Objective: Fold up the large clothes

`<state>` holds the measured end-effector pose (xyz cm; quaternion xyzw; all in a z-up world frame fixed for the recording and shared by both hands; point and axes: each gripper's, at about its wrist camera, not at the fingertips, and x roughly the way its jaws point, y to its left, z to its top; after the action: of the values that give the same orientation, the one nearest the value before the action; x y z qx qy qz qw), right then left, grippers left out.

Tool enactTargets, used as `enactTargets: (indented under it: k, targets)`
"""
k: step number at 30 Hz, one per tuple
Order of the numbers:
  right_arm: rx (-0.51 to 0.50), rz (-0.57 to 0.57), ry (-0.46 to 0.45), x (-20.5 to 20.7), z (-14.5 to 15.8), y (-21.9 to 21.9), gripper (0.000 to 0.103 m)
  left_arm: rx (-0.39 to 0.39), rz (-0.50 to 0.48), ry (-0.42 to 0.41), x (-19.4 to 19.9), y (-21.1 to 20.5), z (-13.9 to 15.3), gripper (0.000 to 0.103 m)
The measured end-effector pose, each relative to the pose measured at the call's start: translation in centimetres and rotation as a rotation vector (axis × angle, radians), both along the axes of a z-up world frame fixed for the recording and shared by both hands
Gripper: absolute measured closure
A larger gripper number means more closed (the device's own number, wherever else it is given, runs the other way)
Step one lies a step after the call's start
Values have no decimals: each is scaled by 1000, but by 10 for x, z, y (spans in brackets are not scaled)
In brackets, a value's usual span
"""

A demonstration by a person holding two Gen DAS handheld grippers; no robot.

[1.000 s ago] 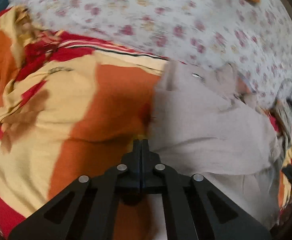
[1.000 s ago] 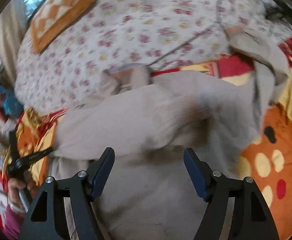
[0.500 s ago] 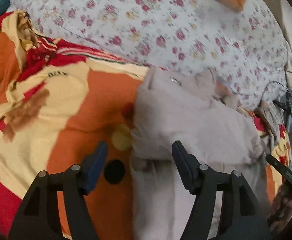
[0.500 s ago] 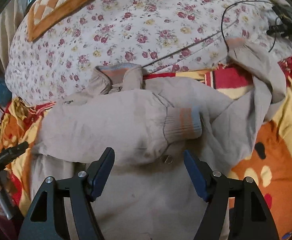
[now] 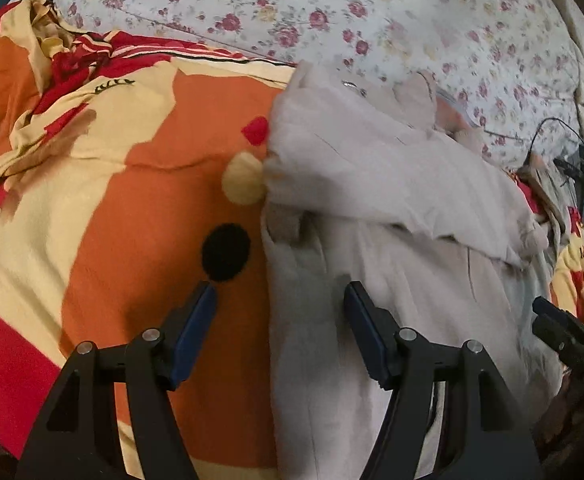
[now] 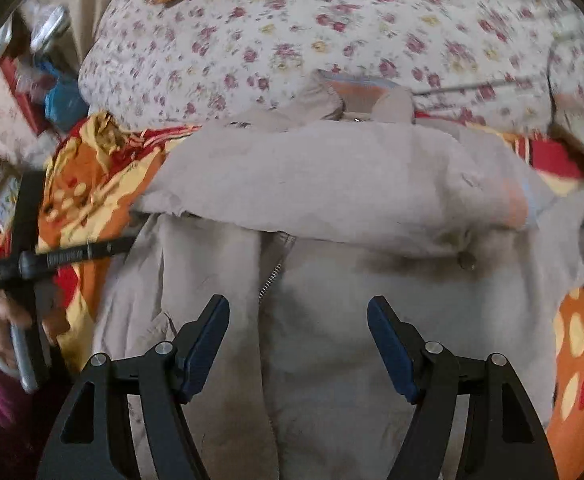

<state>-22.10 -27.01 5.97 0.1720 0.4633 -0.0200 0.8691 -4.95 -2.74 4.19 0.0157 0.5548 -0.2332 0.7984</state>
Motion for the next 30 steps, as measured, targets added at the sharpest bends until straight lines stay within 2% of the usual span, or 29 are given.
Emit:
enactTargets:
  k: [1, 2, 3, 4, 6, 13, 17, 22, 30]
  targets:
    - [33, -11, 6, -1, -3, -5, 30, 17, -3, -11, -1, -3, -1, 39]
    - [56, -23, 15, -2, -5, -10, 30, 38, -15, -29, -3, -8, -1, 56]
    - [71, -39, 27, -4, -10, -13, 30, 50, -28, -36, -4, -11, -2, 87]
    - [75, -48, 33, -6, -13, -15, 30, 62, -43, -39, -4, -15, -2, 94]
    - [79, -60, 44, -8, -18, -14, 30, 74, -45, -56, -5, -19, -1, 99]
    - [92, -75, 38, -13, -20, -14, 30, 39, 6, -25, 7, 3, 2, 102]
    - [69, -90, 83, -8, -28, -17, 30, 53, 4, -49, 5, 3, 7, 102]
    - [47, -145, 62, -8, -20, -35, 30, 64, 23, -43, 8, 9, 2, 102]
    - [-15, -170, 39, 2, -10, -46, 30, 107, 0, -101, -1, 2, 12, 102]
